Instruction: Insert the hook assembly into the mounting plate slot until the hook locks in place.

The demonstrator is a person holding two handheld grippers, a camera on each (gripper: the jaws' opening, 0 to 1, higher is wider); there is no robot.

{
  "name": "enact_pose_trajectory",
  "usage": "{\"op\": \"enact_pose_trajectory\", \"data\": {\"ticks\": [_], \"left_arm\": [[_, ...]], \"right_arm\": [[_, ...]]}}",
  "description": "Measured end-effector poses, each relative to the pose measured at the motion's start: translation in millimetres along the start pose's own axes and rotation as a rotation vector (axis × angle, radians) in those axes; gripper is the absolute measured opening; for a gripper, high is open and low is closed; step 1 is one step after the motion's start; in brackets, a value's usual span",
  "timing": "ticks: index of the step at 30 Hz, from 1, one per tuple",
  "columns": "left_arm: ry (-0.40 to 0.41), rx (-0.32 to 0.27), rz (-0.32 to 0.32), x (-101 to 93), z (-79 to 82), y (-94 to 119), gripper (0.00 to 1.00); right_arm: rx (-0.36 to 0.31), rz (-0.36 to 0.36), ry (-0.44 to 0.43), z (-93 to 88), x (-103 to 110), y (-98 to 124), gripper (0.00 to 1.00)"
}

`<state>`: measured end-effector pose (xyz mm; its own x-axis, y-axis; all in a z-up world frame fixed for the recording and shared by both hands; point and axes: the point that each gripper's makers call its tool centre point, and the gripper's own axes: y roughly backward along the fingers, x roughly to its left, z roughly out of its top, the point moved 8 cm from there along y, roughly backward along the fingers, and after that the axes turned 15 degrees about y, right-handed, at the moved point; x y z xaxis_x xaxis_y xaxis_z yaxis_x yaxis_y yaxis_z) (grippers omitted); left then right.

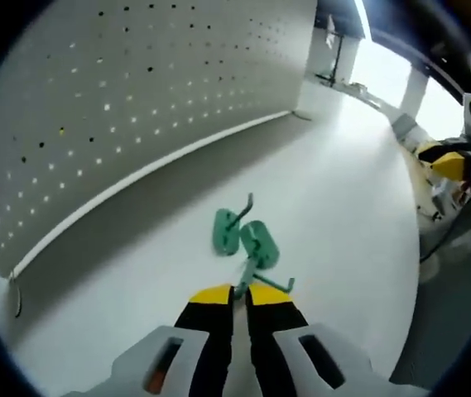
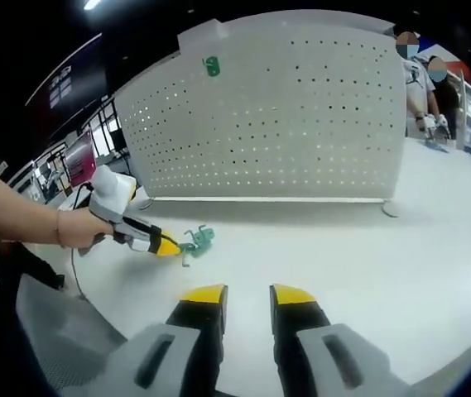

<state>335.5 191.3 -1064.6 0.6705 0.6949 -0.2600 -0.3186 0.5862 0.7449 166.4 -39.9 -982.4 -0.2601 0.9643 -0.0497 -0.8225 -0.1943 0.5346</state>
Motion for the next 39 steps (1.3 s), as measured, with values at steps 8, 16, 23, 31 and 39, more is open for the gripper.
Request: {"op": "enact_pose_trajectory", "data": {"ticks": [8, 16, 23, 31, 39], "left_arm": [[-0.026, 0.001, -0.002, -3.3, 2.0, -0.4, 0.04], [-0.007, 0.008, -0.004, -4.8, 1.7, 1.5, 0.04], [0.023, 0.022, -0.008, -4.4, -2.8, 6.3, 0.03], [0.106, 0.017, -0.030, -7.0, -3.3, 12.1, 0.03], [0.128, 0.002, -0.036, -6.4, -0.1, 22.2, 0.03]], "right_arm": [[0.001, -0.001, -0.003, 0.0, -0.2, -1.1, 0.18], [0.000, -0.002, -0.014, -0.2, -0.9, -1.5, 0.18], [0.005, 0.005, -0.009, -0.5, 0.0, -2.2, 0.18], [0.004, 0.007, -0.006, -0.2, 0.6, -2.1, 0.18], [0.000, 0.011, -0.016, 0.2, 0.8, -0.9, 0.18]]}}
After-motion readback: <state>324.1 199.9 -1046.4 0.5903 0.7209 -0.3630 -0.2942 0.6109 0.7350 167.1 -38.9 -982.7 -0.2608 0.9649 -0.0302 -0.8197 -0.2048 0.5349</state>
